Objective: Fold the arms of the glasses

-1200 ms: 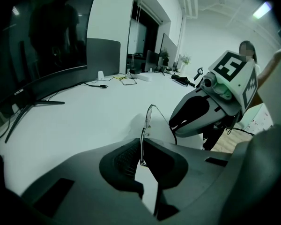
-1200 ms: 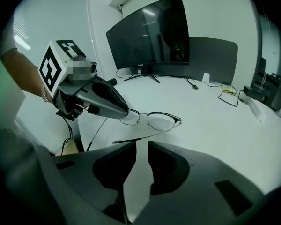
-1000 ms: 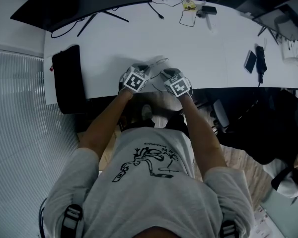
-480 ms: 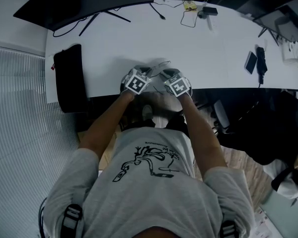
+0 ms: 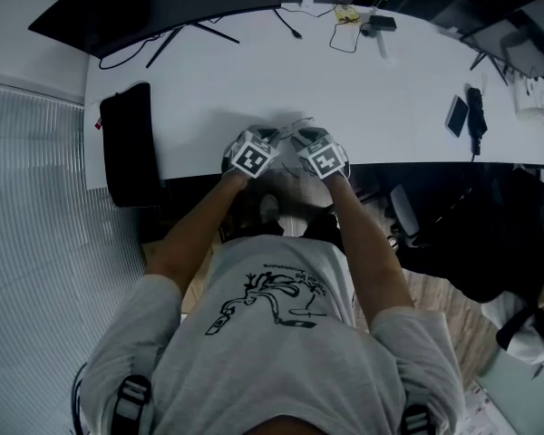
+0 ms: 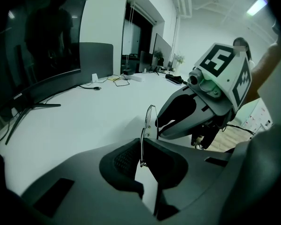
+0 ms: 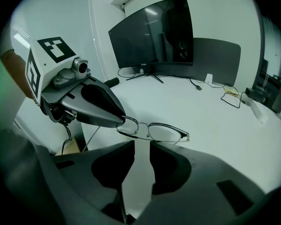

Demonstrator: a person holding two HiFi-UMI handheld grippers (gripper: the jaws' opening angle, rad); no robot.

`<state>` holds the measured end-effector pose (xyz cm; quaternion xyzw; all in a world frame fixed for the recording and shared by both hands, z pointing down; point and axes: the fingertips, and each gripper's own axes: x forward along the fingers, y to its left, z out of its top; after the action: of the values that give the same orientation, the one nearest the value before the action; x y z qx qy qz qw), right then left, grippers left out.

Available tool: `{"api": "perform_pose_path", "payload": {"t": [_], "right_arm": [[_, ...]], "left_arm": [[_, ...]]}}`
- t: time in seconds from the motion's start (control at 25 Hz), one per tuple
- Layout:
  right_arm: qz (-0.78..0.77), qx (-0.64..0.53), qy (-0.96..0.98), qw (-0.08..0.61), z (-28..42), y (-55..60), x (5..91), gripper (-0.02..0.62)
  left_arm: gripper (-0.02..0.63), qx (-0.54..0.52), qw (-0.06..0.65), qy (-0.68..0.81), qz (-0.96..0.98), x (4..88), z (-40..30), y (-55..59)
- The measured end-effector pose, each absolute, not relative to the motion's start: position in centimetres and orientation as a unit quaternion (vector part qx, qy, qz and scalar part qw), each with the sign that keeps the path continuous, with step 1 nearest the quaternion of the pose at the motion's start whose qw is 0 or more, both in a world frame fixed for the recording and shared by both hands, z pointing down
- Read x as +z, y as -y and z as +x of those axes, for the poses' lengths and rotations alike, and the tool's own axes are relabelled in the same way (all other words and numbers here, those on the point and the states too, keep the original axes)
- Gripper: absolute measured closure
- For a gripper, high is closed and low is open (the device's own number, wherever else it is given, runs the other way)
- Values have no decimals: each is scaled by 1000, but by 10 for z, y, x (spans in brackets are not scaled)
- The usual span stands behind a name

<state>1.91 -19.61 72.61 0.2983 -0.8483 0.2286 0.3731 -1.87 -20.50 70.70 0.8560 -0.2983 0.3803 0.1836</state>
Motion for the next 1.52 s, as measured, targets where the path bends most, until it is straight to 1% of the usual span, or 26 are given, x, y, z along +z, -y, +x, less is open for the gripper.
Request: {"api": "perform_pose_path", "payload": {"t": [0.52,0.8,0.96,1.24,1.52], "right_arm": [[306,213,849,374,26,187,715,483],[317,221,860,333,22,171,699,477],[309,224,866,324,14,160,691,435],[285,204,872,342,-4,144,693,358],[280,205,865,362,-13,145,707,354]], "left_arm": [[569,375,178,307,856,702,-23,209],[569,385,165,316,852,709,-31,218],[569,381,157,325,851,710,-37,226],[569,379,161,332,849,711,-40,233],[569,370,173,338,848,710,-45,240]]}}
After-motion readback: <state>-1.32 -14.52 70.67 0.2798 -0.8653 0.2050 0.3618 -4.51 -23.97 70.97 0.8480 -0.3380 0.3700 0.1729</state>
